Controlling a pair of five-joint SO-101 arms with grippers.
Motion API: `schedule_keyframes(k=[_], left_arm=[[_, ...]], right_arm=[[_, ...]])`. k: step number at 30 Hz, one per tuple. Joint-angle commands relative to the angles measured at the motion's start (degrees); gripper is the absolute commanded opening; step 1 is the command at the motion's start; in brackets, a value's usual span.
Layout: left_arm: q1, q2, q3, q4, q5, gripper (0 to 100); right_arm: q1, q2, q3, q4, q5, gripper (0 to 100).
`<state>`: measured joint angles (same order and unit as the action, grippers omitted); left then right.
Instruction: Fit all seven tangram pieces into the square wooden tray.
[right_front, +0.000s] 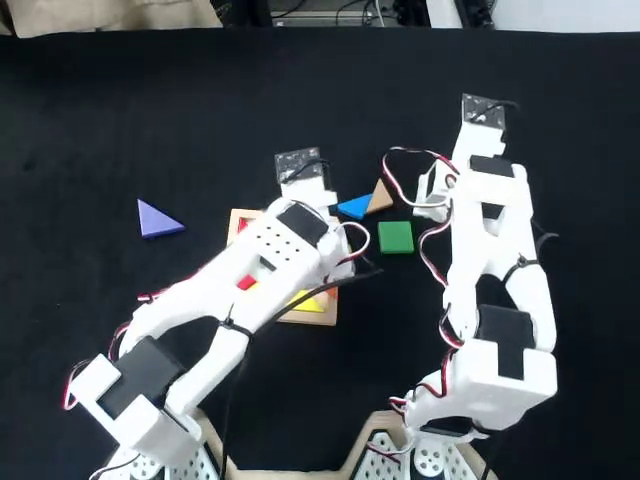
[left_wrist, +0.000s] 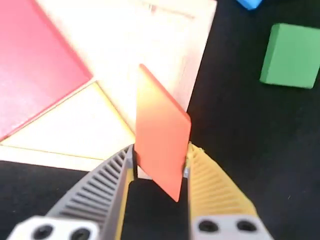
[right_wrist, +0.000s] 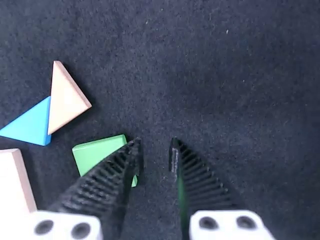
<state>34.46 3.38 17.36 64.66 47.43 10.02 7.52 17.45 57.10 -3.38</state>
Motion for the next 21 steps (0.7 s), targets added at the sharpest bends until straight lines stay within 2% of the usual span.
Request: schedule_keyframes(k=[1,8,11,14,21], left_arm=[[0.1,-2.8,0.5,-3.1,2.4,3],[0.1,-2.8,2.4,-3.0,1.7,4],[0.0,-2.7,4.4,-3.3,-1.8,11],[0.0,-2.7,5.1,-3.0,-2.3,16],[0.0,-2.7,4.9,-3.3,-7.9,17]], right_arm=[[0.7,-0.2,-2.7,-0.6,-0.4,10.0],[0.6,0.1,-2.6,-0.6,-0.4,10.0],[0.6,0.7,-2.7,-0.6,-0.4,10.0],[0.6,0.7,-2.8,-0.6,-0.4,10.0],[0.6,0.7,-2.8,-0.6,-0.4,10.0]])
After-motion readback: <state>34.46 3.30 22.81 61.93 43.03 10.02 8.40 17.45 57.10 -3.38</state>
